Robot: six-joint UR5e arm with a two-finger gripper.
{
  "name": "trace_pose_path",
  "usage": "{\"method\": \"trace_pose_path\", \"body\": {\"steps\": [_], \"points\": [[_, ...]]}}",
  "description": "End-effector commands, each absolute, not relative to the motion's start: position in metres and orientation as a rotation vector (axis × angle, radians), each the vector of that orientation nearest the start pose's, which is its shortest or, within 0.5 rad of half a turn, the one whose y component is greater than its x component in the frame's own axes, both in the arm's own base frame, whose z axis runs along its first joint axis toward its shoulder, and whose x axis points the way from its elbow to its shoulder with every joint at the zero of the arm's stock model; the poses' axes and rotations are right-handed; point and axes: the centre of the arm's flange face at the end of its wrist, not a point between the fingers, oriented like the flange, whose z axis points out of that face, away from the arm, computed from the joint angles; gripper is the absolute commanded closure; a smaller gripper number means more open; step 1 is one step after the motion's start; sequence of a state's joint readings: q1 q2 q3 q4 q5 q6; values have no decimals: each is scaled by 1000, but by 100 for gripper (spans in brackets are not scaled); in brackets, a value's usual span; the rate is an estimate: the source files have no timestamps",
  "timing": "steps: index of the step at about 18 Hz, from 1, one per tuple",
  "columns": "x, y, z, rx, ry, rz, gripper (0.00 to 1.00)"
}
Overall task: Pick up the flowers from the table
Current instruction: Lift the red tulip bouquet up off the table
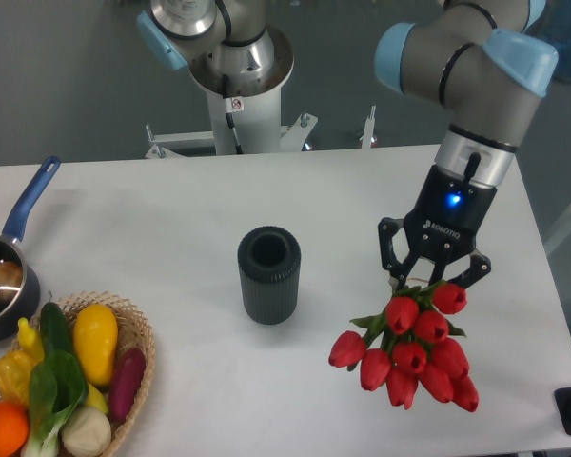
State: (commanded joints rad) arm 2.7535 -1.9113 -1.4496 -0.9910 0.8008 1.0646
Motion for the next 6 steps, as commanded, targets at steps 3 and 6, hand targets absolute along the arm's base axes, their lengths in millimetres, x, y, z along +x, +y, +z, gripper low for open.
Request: {"method": "trace_pose_path", "body": {"steps": [3,6], "points": [[-519,430,447,-2301,34,-26,65],[-519,431,445,-2302,32,-32,65]]}}
